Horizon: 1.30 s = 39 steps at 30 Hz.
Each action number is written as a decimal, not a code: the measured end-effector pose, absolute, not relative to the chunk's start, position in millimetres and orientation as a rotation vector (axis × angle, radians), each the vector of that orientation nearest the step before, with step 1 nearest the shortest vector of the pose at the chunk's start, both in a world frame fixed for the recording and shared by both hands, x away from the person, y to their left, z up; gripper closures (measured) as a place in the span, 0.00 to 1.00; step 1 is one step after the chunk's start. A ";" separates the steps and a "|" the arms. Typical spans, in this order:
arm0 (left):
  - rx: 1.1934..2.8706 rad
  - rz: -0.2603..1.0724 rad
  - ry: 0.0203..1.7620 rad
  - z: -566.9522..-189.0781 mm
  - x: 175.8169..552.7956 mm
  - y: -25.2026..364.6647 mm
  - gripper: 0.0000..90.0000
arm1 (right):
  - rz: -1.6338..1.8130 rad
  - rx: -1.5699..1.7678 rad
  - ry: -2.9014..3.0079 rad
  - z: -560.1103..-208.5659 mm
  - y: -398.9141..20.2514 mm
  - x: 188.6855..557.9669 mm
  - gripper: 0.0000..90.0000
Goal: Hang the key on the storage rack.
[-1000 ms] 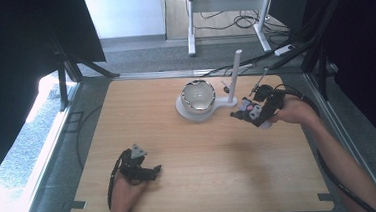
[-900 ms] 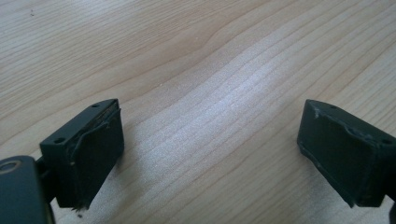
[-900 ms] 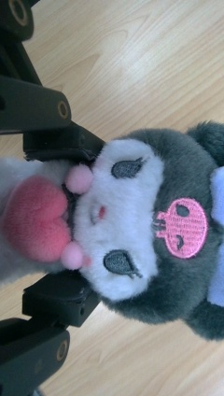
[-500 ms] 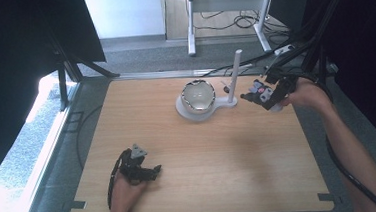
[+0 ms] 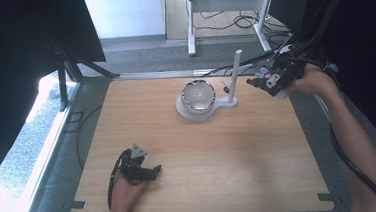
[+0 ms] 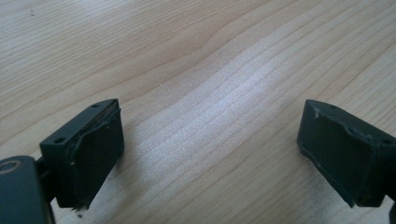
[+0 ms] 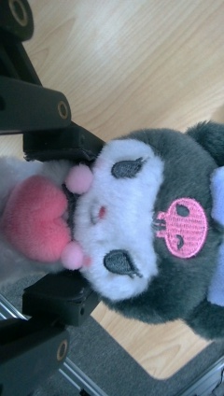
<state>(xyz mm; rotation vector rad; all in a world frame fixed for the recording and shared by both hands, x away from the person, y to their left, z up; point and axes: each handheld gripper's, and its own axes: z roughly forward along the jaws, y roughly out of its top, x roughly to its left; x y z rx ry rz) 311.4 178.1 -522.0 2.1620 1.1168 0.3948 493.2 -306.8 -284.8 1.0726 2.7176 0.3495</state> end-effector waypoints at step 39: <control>2.163 0.397 1.117 -522.0 311.5 178.1 0.08 | 0.457 1.148 2.576 -270.2 -291.5 546.4 0.47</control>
